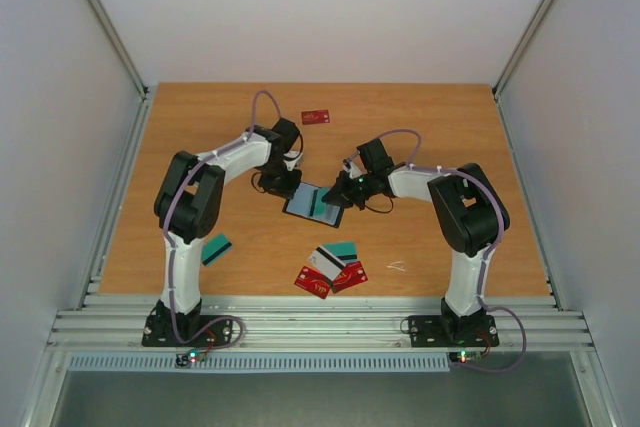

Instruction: Put the credit cards into the card holder

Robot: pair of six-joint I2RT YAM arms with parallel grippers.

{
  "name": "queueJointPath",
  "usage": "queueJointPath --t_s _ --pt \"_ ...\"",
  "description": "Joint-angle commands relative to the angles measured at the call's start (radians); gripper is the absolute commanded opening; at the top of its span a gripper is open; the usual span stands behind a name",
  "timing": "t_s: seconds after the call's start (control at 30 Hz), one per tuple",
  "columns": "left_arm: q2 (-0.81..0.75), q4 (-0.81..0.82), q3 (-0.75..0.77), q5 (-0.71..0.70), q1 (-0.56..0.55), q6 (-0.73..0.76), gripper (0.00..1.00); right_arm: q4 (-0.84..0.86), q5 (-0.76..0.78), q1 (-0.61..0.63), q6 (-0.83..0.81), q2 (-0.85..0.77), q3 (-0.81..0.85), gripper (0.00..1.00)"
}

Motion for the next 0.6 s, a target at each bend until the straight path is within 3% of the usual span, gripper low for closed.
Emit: queueJointPath --t_s 0.0,0.57 --pt "0.02 -0.005 -0.02 0.029 0.009 0.002 0.16 -0.002 0.018 0.007 -0.04 0.021 0.022 0.01" --pt "-0.004 -0.012 -0.066 0.136 0.009 -0.051 0.15 0.099 0.053 0.008 -0.044 0.038 0.001 0.01"
